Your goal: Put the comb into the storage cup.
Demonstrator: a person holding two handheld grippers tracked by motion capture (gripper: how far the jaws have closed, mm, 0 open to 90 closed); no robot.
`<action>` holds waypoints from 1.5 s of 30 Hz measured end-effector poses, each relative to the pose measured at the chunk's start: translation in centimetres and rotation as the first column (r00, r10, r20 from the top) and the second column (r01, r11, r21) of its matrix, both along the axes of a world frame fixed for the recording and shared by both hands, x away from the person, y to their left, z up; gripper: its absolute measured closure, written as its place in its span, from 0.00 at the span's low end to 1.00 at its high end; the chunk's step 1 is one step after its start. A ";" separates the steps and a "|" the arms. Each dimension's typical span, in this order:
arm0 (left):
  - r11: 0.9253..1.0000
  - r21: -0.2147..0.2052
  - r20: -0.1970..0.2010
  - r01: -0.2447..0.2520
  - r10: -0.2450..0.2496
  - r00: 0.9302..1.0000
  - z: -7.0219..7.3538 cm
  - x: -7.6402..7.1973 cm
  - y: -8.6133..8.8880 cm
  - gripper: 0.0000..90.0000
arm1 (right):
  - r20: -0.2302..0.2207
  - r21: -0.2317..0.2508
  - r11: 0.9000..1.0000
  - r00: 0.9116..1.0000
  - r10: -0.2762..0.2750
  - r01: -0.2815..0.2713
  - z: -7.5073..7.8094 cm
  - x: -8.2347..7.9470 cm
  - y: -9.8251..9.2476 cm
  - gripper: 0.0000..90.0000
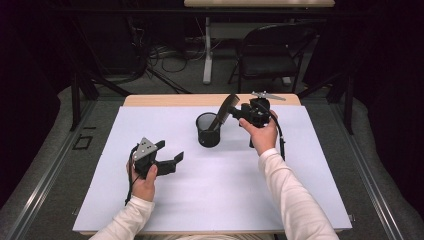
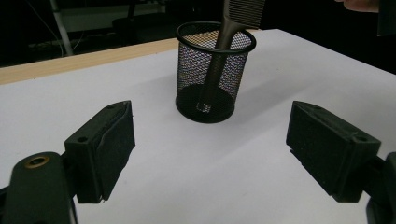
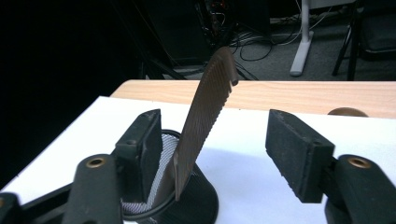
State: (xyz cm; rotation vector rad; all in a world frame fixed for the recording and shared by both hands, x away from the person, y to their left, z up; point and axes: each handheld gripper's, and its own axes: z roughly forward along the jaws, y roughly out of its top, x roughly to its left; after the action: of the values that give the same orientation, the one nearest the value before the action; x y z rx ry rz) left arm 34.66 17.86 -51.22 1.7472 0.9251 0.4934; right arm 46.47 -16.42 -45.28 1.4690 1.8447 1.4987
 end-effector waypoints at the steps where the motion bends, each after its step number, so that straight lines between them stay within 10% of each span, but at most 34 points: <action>1: 1.000 0.000 0.000 -0.001 0.001 1.000 0.0 0.0 0.0 0.18 | 0.004 -0.010 1.000 1.000 0.002 -0.002 0.0 -0.1 0.0 0.40; 31: 1.000 -0.004 -0.003 -0.008 0.008 1.000 0.1 -0.1 0.1 0.18 | 0.106 -0.244 0.970 0.994 0.039 -0.012 0.6 -3.6 -0.1 0.30; 45: 1.000 -0.010 0.002 -0.007 0.007 1.000 0.2 -0.2 0.2 0.18 | 0.150 -0.241 0.970 0.987 0.059 -0.021 1.2 -6.2 -0.5 0.21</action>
State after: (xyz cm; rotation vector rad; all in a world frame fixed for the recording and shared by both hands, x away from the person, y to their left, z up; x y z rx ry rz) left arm 34.46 18.08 -51.04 1.7344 0.9309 0.4942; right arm 40.25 -16.88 -44.12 1.1752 1.8934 1.3143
